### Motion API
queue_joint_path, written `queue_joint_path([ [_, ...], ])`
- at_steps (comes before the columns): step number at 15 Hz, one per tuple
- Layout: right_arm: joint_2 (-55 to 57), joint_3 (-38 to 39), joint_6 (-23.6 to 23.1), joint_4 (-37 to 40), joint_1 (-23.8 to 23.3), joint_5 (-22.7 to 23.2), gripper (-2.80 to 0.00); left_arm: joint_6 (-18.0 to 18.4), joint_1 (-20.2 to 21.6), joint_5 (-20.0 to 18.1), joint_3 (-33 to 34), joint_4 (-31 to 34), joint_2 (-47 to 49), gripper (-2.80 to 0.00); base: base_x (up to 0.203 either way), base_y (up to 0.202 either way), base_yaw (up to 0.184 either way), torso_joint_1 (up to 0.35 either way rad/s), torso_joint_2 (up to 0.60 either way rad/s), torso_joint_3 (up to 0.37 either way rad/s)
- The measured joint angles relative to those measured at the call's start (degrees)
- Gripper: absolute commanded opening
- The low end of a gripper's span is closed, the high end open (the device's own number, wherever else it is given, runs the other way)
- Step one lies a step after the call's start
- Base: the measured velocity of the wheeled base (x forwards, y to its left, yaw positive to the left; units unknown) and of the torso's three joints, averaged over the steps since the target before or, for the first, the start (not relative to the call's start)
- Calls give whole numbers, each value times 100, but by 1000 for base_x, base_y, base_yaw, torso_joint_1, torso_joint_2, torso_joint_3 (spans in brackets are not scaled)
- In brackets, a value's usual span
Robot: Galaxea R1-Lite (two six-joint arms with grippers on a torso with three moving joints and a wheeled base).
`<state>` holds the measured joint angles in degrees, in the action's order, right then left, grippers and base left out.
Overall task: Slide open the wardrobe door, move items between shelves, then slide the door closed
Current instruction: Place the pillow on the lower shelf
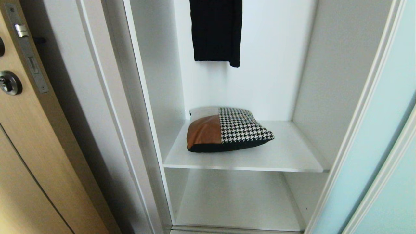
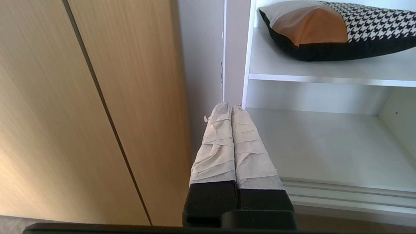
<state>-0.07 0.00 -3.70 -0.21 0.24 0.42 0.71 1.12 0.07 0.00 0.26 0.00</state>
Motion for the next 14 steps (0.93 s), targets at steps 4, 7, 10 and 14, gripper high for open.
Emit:
queue_joint_path([
  [4, 158, -871, -29, 216, 6, -39, -280, 2, 6, 0, 0, -1, 0, -280, 0, 0, 0, 0, 0, 0],
  [7, 704, -2238, -172, 637, 13, 193, -280, -2, 0, 0, 0, -1, 0, -280, 0, 0, 0, 0, 0, 0],
  [10, 1707, -3271, -306, 1021, 6, 473, -280, -1, 0, 0, 0, 0, 0, -280, 0, 0, 0, 0, 0, 0],
  [14, 3674, -4797, -107, 1324, 83, 897, -280, -2, 0, -2, 0, 0, 0, -280, 0, 0, 0, 0, 0, 0],
])
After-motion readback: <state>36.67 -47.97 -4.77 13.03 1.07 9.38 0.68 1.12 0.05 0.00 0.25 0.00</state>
